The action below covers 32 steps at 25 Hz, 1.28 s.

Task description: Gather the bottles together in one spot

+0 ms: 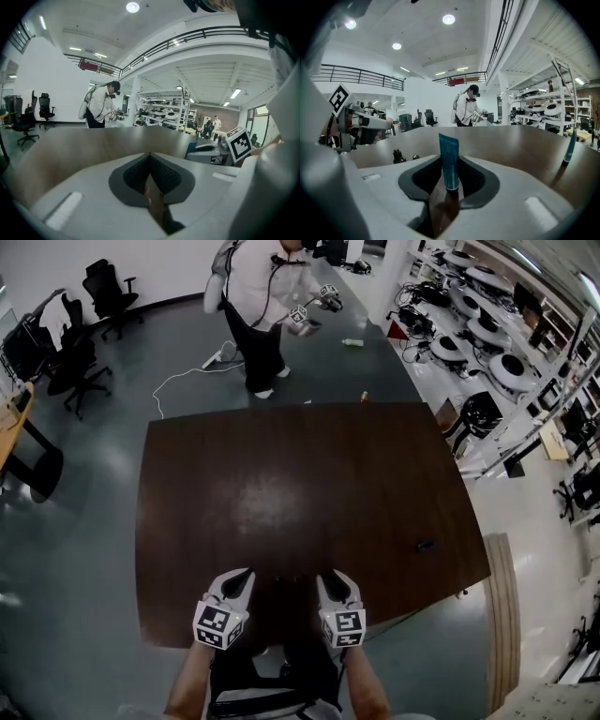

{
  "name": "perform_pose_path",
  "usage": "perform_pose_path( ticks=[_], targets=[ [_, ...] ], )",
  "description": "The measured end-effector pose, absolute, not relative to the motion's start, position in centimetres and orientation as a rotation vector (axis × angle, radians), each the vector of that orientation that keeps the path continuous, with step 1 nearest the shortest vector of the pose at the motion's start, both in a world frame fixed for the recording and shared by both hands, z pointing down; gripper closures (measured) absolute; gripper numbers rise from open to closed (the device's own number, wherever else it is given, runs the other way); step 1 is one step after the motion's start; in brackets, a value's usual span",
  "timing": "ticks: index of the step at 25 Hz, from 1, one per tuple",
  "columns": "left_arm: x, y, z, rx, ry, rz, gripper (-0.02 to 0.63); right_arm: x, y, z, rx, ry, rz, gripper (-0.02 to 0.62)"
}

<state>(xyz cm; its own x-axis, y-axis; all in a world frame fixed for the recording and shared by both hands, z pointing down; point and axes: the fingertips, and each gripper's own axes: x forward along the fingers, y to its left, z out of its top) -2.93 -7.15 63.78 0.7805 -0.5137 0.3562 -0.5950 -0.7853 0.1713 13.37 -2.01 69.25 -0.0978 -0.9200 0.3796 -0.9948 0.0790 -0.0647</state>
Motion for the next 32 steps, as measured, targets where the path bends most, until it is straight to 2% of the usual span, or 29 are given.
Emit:
perform_pose_path(
  ticks=[32],
  targets=[
    [-2.9, -6.4, 65.4, 2.694, -0.866, 0.439, 0.604, 13.2, -1.5, 70.0, 1.933, -2.138, 0.389, 0.479]
  ],
)
